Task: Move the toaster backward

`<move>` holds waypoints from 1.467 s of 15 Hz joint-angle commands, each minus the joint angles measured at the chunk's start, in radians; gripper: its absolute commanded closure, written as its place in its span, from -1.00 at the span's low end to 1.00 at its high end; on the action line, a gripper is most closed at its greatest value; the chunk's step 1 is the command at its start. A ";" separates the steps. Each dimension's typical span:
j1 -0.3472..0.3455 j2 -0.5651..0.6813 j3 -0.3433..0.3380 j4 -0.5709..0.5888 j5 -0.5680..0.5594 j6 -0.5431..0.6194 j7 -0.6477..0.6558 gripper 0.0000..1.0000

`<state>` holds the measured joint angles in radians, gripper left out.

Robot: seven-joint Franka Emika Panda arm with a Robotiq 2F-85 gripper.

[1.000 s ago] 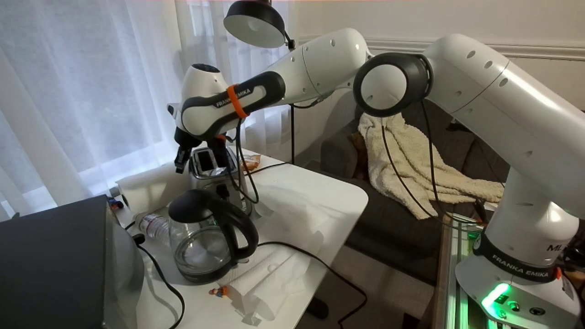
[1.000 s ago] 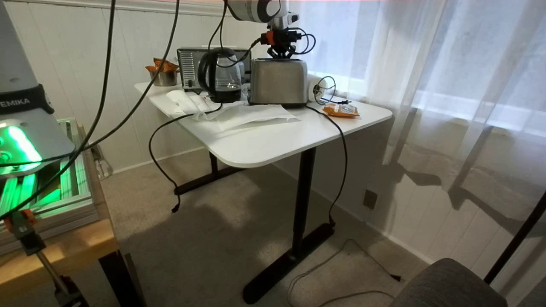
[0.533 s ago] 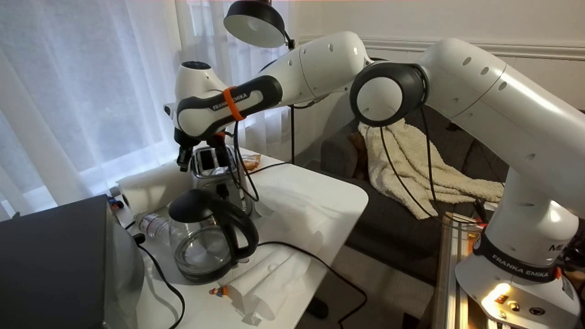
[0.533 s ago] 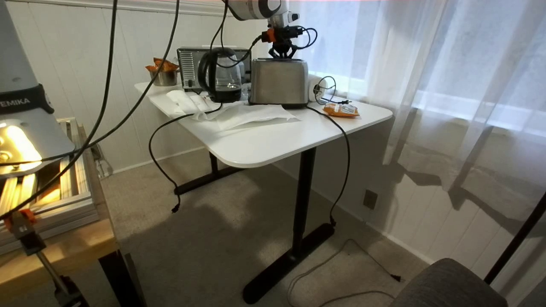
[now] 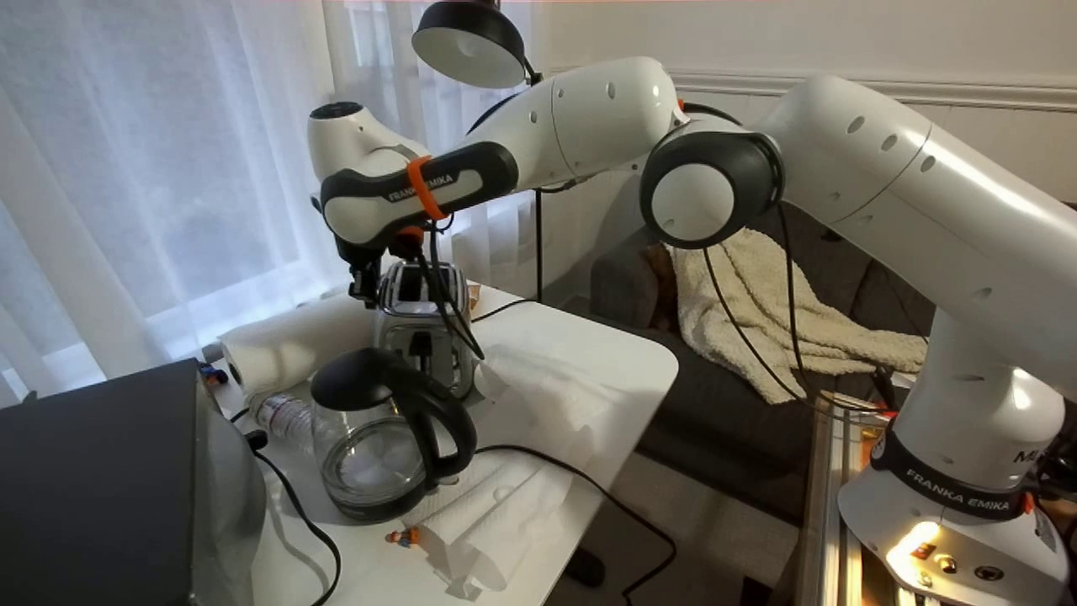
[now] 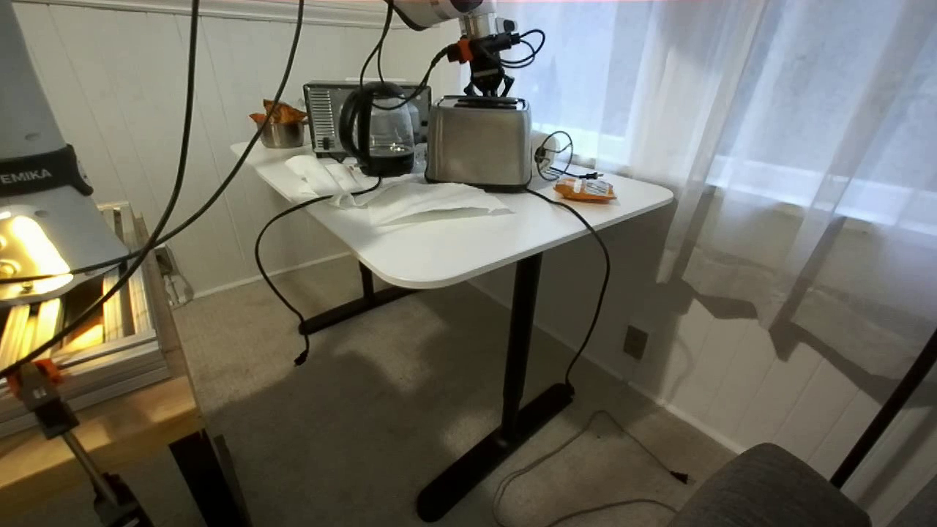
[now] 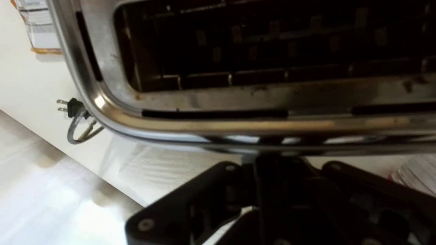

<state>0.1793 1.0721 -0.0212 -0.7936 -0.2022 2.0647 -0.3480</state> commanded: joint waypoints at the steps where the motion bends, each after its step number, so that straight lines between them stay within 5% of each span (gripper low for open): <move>1: 0.003 0.051 -0.032 0.059 -0.012 -0.105 0.022 0.99; 12: 0.025 0.106 -0.162 0.136 -0.023 -0.340 0.195 1.00; 22: -0.037 0.112 -0.152 0.170 0.014 -0.544 0.127 1.00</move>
<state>0.1566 1.1521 -0.1876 -0.6565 -0.2157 1.5883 -0.2169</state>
